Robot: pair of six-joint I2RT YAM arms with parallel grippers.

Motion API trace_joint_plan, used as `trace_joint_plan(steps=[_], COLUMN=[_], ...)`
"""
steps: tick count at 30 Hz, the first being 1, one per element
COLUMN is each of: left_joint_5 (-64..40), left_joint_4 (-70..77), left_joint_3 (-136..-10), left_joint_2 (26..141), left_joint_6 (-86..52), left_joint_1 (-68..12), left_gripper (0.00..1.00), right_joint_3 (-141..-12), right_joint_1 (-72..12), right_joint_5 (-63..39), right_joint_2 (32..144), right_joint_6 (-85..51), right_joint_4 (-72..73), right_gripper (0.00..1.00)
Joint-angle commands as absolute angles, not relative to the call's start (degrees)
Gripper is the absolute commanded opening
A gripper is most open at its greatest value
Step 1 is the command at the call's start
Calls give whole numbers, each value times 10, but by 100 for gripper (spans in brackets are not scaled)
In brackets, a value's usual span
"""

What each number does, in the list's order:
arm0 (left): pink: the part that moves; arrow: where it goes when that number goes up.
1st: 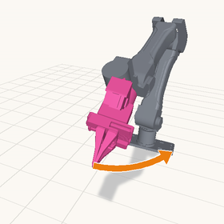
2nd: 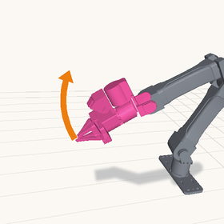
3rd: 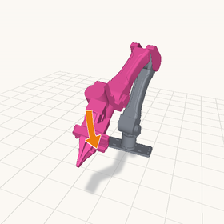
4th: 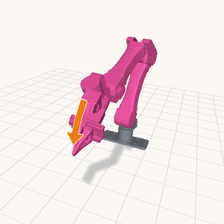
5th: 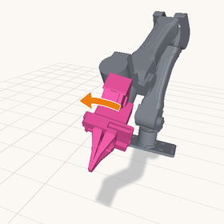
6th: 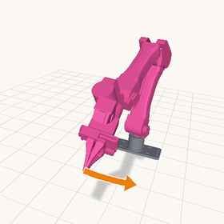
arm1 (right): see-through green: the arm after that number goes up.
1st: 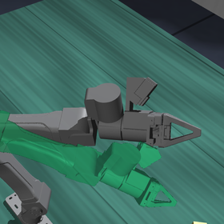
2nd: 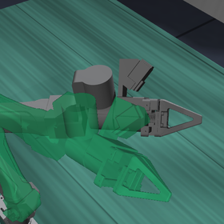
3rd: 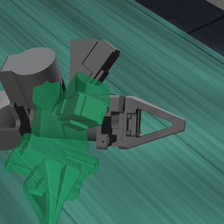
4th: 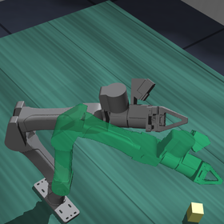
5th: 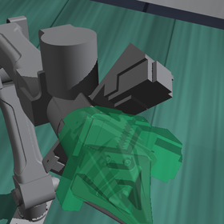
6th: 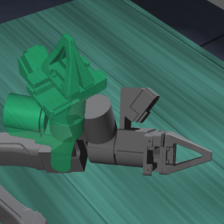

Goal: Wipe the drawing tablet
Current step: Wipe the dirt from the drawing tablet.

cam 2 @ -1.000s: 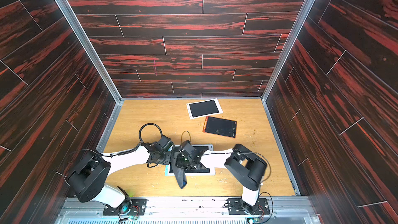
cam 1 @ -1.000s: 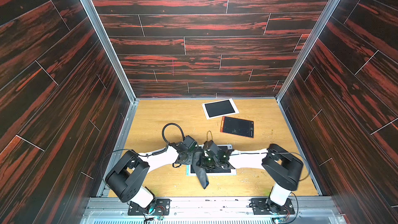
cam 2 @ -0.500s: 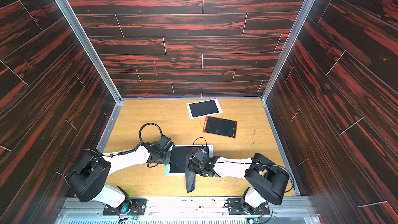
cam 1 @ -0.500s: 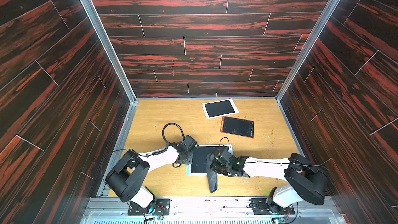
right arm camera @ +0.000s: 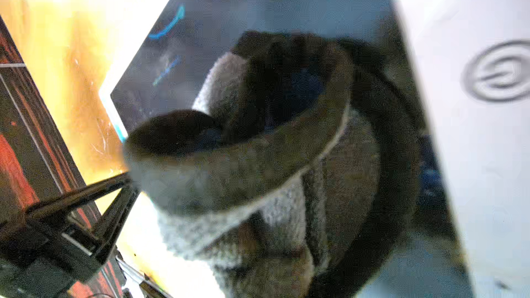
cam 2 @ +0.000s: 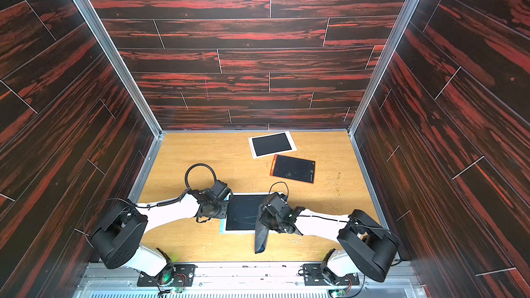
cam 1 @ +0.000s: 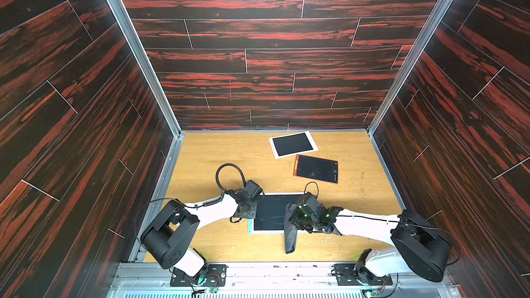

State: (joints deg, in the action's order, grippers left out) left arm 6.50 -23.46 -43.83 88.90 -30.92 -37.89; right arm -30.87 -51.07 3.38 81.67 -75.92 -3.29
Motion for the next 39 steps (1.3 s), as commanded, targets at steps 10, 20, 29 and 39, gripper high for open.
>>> trace_joint_plan(steps=[10,20,29,39], left_joint_5=[58,57,55,55], left_joint_4=[-259,-259,-260,-263], left_joint_3=[-423,-422,-421,-422], left_joint_2=[910,908,905,903], left_joint_6=[-313,-313,-314,-314], left_joint_1=[-376,-376,-376,-376], left_gripper=[29,29,29,29], right_joint_3=[-220,-263,-310,-334], right_joint_1=[-498,-499,-499,-502], right_joint_5=[91,108,121,135], right_joint_2=[817,811,833,835], right_joint_6=[-790,-779,-766,-787], right_joint_4=[-342,-401,-454,-491], right_gripper=[0,0,0,0])
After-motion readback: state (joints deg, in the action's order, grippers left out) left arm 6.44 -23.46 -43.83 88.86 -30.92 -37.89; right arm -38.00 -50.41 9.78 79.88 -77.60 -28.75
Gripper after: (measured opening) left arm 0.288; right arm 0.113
